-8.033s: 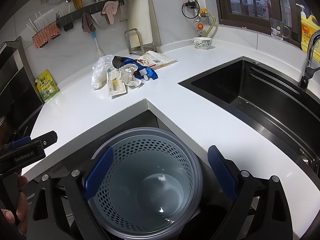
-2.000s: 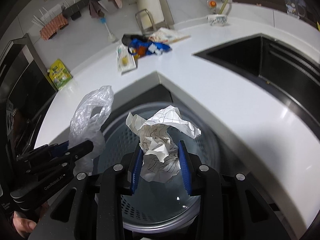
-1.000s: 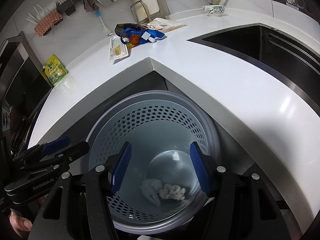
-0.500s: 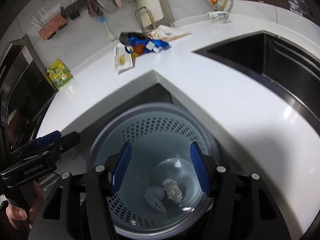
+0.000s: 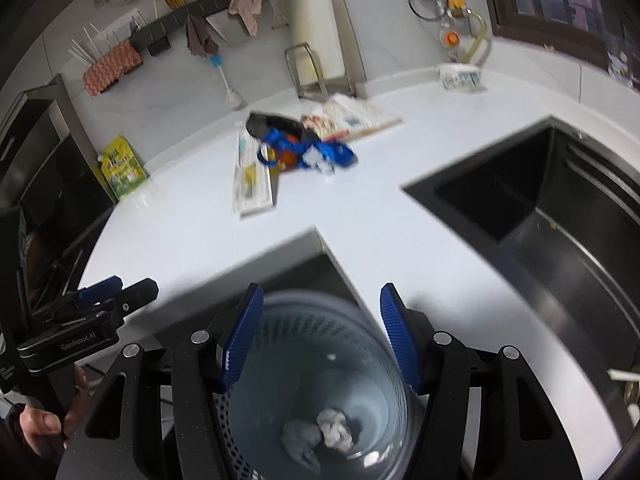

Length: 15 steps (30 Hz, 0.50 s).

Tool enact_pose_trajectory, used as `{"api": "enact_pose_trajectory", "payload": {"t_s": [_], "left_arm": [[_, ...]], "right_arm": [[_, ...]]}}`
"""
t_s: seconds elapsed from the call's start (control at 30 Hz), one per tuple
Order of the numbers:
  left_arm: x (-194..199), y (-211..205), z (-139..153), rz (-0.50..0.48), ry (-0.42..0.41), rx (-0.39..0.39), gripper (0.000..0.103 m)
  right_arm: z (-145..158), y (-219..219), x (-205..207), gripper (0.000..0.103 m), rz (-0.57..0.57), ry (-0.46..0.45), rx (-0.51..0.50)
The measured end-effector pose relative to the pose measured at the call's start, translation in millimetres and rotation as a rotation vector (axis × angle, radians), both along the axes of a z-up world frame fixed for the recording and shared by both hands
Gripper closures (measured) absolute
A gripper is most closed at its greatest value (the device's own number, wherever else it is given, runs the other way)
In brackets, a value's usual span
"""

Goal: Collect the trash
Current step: 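Reach the right gripper to the blue strap and grasp it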

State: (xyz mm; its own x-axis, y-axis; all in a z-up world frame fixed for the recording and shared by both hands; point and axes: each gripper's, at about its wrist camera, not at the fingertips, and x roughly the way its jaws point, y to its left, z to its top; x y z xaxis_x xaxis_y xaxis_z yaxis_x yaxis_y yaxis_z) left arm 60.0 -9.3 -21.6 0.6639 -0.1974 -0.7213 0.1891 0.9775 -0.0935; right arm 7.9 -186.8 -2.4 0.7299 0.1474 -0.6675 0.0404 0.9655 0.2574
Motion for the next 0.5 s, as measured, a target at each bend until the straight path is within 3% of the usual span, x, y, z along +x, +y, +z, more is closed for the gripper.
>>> {"api": "enact_pose_trajectory", "payload": {"t_s": [0.5], "left_arm": [[45.8, 21.0, 34.0, 0.076, -0.096, -0.015, 0.016]], "right_arm": [[16.0, -6.9, 56.5, 0.042, 0.045, -0.039, -0.039]]}}
